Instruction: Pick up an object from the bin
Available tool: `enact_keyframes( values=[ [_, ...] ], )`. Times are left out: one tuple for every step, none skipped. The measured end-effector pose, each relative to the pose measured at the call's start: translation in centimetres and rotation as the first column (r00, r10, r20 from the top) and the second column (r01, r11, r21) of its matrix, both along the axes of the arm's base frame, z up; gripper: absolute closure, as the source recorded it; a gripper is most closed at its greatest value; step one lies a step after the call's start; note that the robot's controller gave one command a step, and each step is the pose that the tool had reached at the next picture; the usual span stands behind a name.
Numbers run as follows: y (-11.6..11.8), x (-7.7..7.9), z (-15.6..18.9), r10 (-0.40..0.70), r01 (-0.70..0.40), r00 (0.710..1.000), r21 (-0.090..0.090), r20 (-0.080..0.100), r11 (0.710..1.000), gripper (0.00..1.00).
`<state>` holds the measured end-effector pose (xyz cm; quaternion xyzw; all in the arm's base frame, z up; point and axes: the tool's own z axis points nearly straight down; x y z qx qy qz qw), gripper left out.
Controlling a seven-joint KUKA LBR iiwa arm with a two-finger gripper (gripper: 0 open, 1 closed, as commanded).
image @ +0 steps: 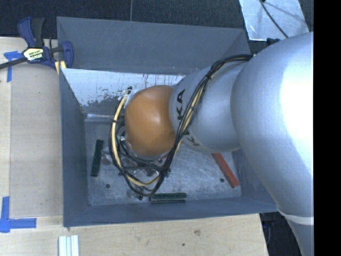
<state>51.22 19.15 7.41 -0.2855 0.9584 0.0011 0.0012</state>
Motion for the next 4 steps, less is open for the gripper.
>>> enact_keyframes(
  values=[
    [-2.9,10.9,1.1,-0.258,0.258,0.966,0.001,0.006,0.966,0.00],
    [-10.0,5.5,-0.5,-0.087,0.087,0.996,-0.005,-0.003,0.996,0.00],
    [-9.7,5.7,-0.3,-0.085,0.085,0.996,-0.001,0.002,0.996,1.00],
    [-11.7,7.9,18.2,-0.099,0.099,0.995,0.000,0.012,0.995,1.00]
  ],
)
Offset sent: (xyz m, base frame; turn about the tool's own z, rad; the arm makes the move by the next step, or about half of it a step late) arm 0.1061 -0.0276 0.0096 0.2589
